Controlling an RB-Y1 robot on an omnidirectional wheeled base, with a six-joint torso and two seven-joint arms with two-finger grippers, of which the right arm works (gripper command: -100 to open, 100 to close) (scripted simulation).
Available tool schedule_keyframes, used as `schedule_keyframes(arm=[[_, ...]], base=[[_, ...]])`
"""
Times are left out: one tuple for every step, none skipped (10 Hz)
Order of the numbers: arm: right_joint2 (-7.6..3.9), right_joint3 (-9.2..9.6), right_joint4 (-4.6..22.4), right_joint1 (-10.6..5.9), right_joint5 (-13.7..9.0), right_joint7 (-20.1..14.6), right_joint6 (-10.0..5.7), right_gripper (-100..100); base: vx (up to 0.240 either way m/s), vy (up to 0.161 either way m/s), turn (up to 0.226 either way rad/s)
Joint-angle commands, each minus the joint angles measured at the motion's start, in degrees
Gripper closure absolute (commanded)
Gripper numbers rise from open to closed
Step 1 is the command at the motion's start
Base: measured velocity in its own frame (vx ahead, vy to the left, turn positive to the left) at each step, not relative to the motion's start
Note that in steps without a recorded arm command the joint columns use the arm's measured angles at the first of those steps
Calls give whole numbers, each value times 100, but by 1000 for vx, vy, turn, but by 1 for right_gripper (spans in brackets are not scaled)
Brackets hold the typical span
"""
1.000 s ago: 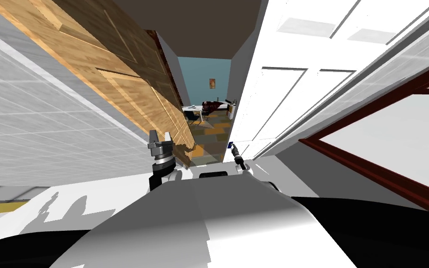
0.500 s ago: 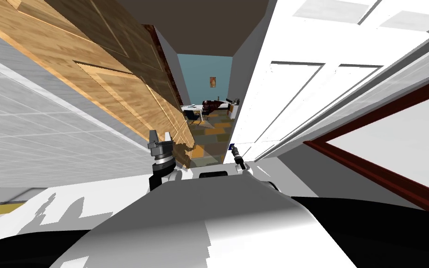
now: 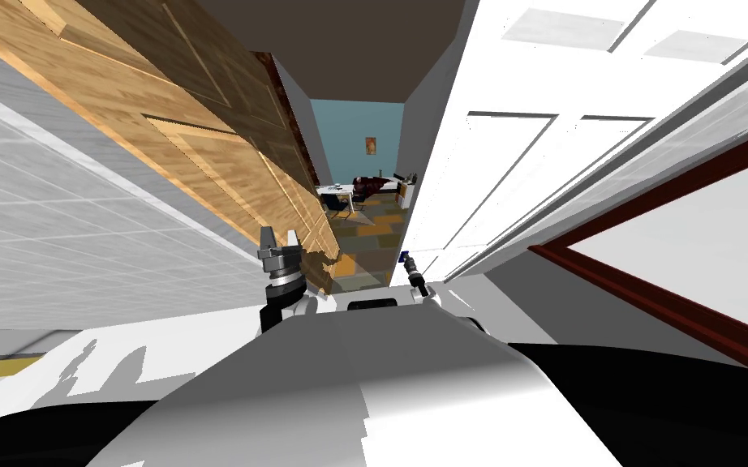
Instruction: Push the door open
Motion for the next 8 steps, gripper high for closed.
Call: schedule_keyframes(arm=[[-20,-65,15,-38,-43,38,-16,100],[-21,-99,18,-37,-68,60,-13,100],[-21,-134,22,-36,-93,82,-10,100],[-22,-176,27,-35,-123,109,-7,100],[-22,-176,27,-35,-123,109,-7,100],[-23,-243,34,-33,-171,151,-2,100],[-24,-293,39,-32,-208,183,2,100],[-24,-344,45,-31,-244,215,6,100]], base=[[160,18,-29],[158,26,-14],[179,40,-25],[164,56,-32],[116,33,-17],[152,22,-32],[202,30,-42],[182,54,-43]])
